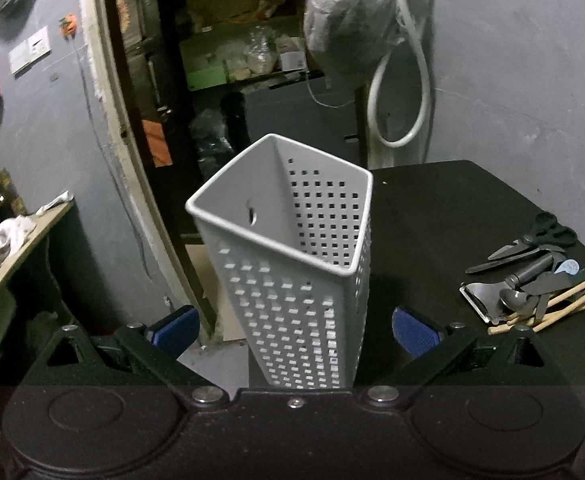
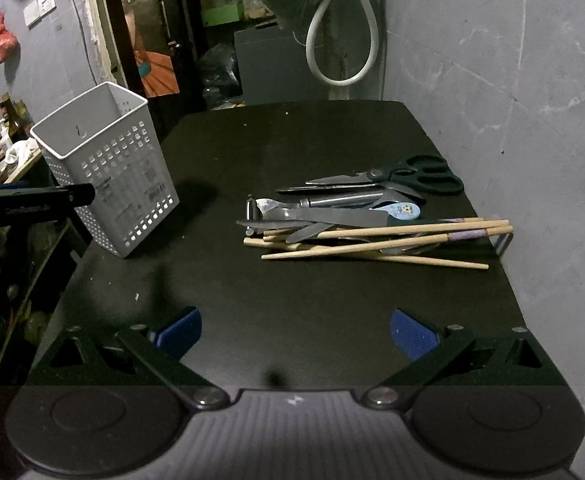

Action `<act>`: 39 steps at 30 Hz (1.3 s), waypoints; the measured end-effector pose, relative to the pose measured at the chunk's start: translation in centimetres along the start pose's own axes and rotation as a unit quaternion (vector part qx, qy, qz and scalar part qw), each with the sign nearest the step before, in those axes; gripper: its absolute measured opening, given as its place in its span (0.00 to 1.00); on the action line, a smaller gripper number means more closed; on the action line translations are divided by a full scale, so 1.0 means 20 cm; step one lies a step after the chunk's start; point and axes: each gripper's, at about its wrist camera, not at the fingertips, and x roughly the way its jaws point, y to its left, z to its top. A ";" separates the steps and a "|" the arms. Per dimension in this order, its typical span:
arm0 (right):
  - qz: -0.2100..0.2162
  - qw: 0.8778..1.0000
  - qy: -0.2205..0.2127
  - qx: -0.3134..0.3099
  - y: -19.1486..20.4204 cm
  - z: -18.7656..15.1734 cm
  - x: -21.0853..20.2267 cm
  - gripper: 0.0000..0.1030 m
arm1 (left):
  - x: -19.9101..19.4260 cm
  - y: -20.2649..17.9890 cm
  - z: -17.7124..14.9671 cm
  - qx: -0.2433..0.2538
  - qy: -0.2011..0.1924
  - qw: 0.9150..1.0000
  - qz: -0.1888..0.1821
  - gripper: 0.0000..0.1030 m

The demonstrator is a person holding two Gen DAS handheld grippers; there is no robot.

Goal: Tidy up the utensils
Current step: 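Grasp the white perforated utensil holder with the left tool and lift it, then grasp a metal spoon from the utensil pile with the right tool while the left tool holds the holder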

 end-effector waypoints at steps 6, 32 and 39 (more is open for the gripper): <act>-0.008 0.999 -0.028 -0.029 0.03 0.03 0.06 1.00 | 0.08 0.01 0.00 0.031 -0.003 0.999 -0.016 0.99; -0.093 0.967 -0.091 -0.218 0.21 0.08 0.33 0.98 | 0.11 0.01 -0.02 0.035 -0.017 0.998 -0.048 0.80; -0.082 0.948 -0.109 -0.288 0.27 0.08 0.41 0.87 | 0.02 -0.01 -0.07 0.024 -0.011 0.998 -0.051 0.80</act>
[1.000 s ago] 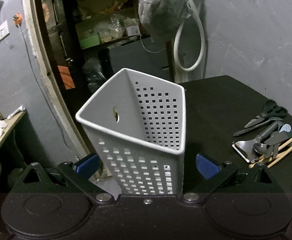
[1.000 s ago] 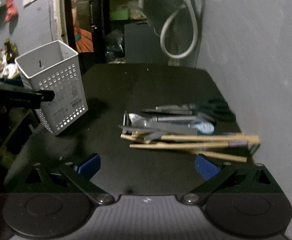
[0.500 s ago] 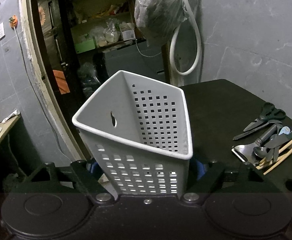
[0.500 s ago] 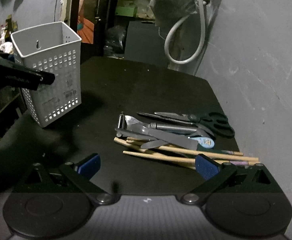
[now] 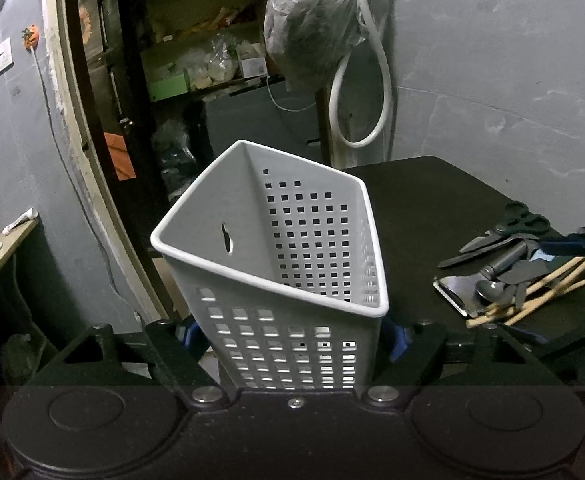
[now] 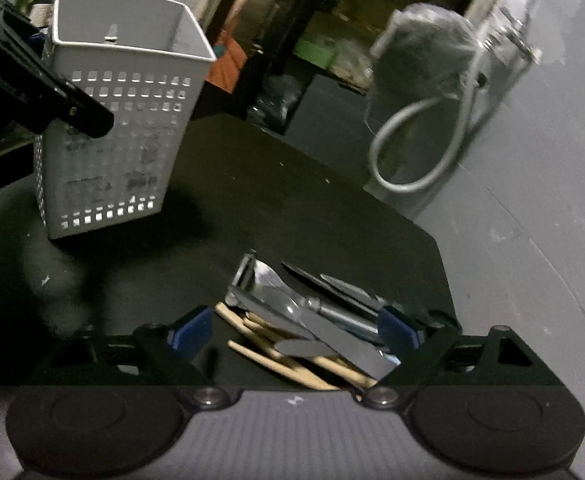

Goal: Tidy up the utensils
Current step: 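Grasp a metal spoon from the utensil pile with the right tool while the left tool holds the holder, then lift the spoon with the right tool and lower it into the holder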

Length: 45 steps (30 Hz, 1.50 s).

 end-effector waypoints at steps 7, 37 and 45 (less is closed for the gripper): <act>0.017 0.999 -0.019 -0.043 0.06 0.00 0.04 0.70 | -0.09 -0.05 -0.05 -0.001 0.001 1.000 -0.001 0.79; 0.026 0.995 -0.095 -0.009 -0.13 0.11 -0.13 0.01 | -0.13 -0.07 -0.07 -0.020 -0.001 1.000 -0.004 0.78; 0.066 0.970 -0.094 0.214 -0.54 0.21 -0.21 0.01 | -0.13 -0.07 -0.08 -0.026 -0.006 1.000 -0.010 0.77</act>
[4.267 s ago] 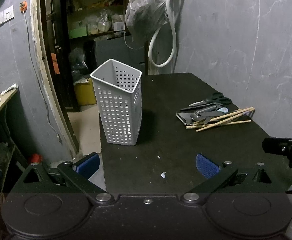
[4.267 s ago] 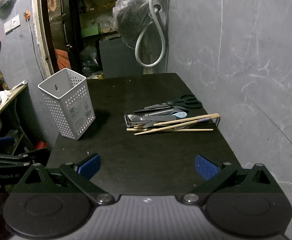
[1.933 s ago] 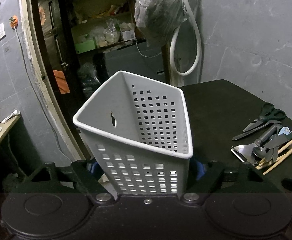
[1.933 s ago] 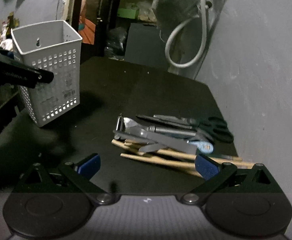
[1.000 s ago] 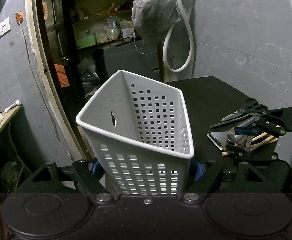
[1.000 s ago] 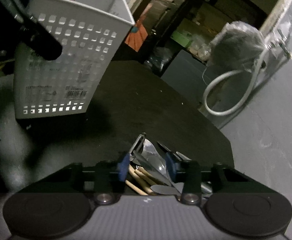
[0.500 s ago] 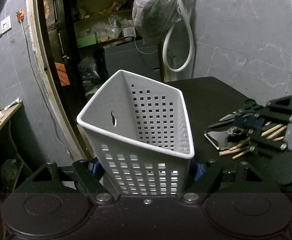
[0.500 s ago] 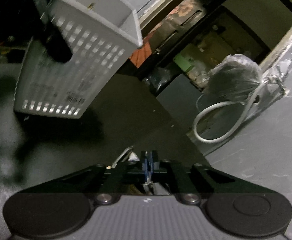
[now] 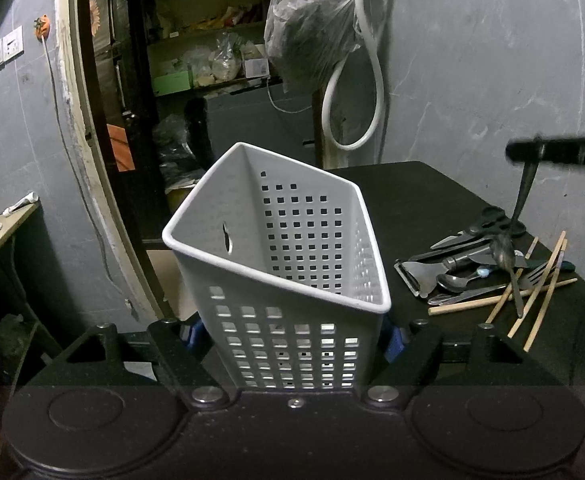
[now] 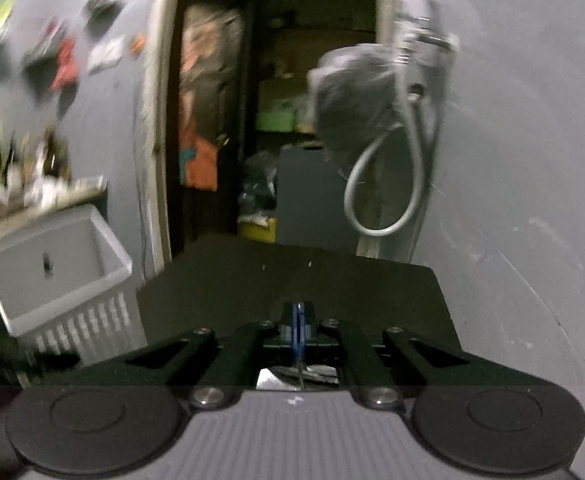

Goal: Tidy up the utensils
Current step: 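Lift the spoon with the right tool and lower it into the holder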

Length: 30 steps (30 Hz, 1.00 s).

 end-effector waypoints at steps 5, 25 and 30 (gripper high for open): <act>0.022 0.997 -0.028 0.073 -0.10 0.15 -0.11 0.02 | -0.02 0.00 -0.02 0.003 -0.005 1.000 -0.010 0.77; 0.207 0.961 -0.104 0.150 0.14 0.48 -0.18 0.02 | -0.05 -0.02 -0.03 0.021 -0.006 0.999 -0.028 0.77; 0.219 0.963 -0.074 0.139 0.24 0.43 -0.06 0.02 | -0.05 -0.02 -0.04 0.020 -0.007 0.999 -0.030 0.77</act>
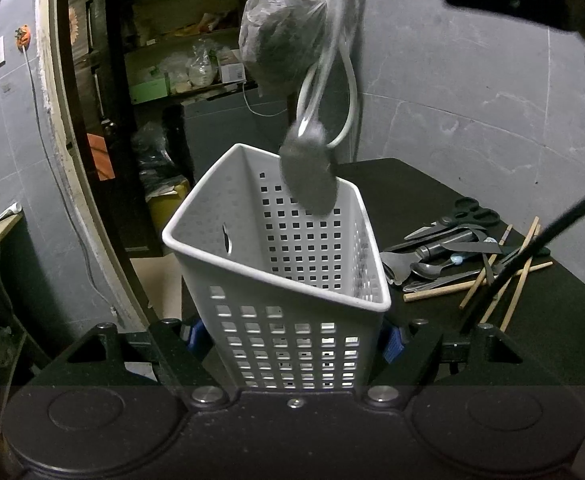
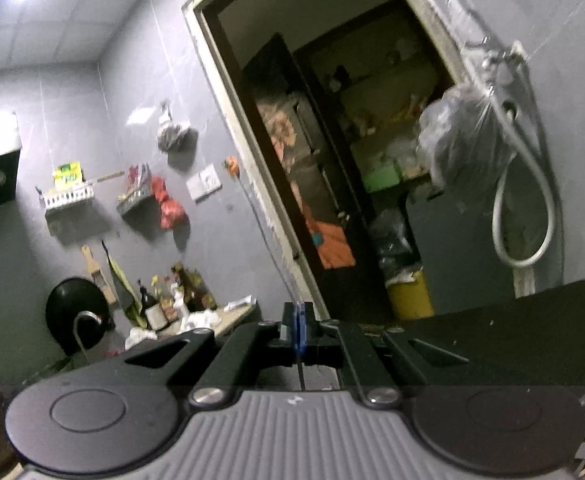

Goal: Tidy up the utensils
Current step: 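Lift the spoon with the right tool and lower it into the holder, then open the right tool to drop the spoon into the holder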

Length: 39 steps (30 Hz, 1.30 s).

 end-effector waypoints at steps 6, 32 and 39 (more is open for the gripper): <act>-0.006 0.999 0.040 0.005 -0.01 -0.12 0.11 0.02 | 0.00 0.00 -0.01 0.002 -0.002 1.000 -0.003 0.77; -0.112 0.993 0.044 0.017 -0.09 -0.27 -0.11 0.80 | 0.00 0.00 -0.01 0.010 -0.005 1.000 -0.005 0.77; -0.182 0.982 0.044 0.024 -0.18 -0.33 -0.29 0.97 | 0.00 0.00 -0.01 0.010 -0.005 1.000 -0.004 0.77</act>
